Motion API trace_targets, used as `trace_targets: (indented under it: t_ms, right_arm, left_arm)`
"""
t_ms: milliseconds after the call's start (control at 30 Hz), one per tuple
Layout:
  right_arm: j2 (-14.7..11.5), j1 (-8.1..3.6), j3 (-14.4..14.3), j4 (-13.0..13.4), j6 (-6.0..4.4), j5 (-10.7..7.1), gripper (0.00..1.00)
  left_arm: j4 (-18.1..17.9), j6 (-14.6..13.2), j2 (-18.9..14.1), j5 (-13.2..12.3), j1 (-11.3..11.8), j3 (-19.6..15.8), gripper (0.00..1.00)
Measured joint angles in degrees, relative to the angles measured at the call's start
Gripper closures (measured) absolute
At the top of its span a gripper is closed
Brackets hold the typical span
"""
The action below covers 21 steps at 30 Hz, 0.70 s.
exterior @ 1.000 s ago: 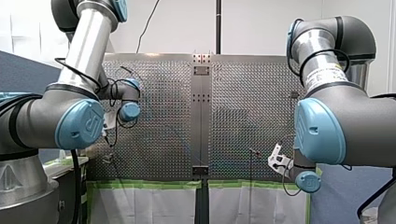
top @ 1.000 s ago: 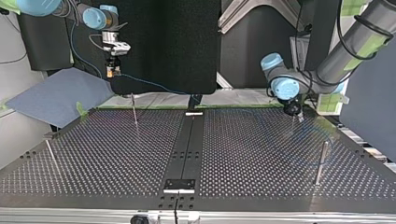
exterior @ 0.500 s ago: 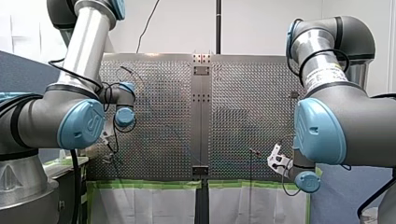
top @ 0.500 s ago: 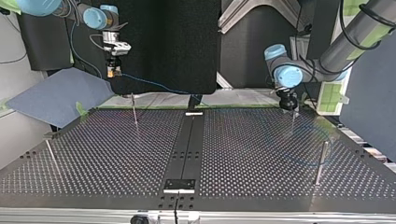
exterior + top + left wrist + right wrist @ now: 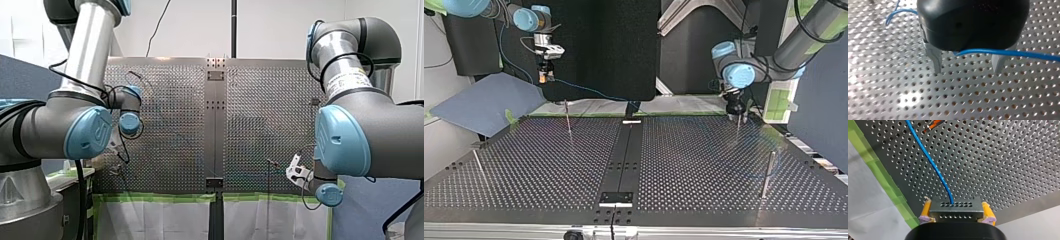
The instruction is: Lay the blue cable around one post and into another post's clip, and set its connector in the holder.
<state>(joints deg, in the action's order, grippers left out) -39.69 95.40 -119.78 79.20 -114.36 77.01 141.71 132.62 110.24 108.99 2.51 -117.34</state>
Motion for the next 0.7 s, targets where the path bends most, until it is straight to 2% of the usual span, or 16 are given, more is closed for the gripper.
trace_targets:
  t_ms: [367, 500, 700]
  right_arm:
    - [0.00, 0.00, 0.01, 0.00, 0.00, 0.00, 1.00]
    - [0.00, 0.00, 0.01, 0.00, 0.00, 0.00, 1.00]
    - [0.00, 0.07, 0.01, 0.00, 0.00, 0.00, 1.00]
  left_arm:
    - [-1.49, 6.36, -4.62, 5.95, 1.83, -1.70, 0.00]
    - [-1.56, 8.81, -4.87, 7.04, 2.46, -1.97, 0.00]
    - [-0.72, 12.37, -4.92, 7.14, 3.27, -2.51, 0.00]
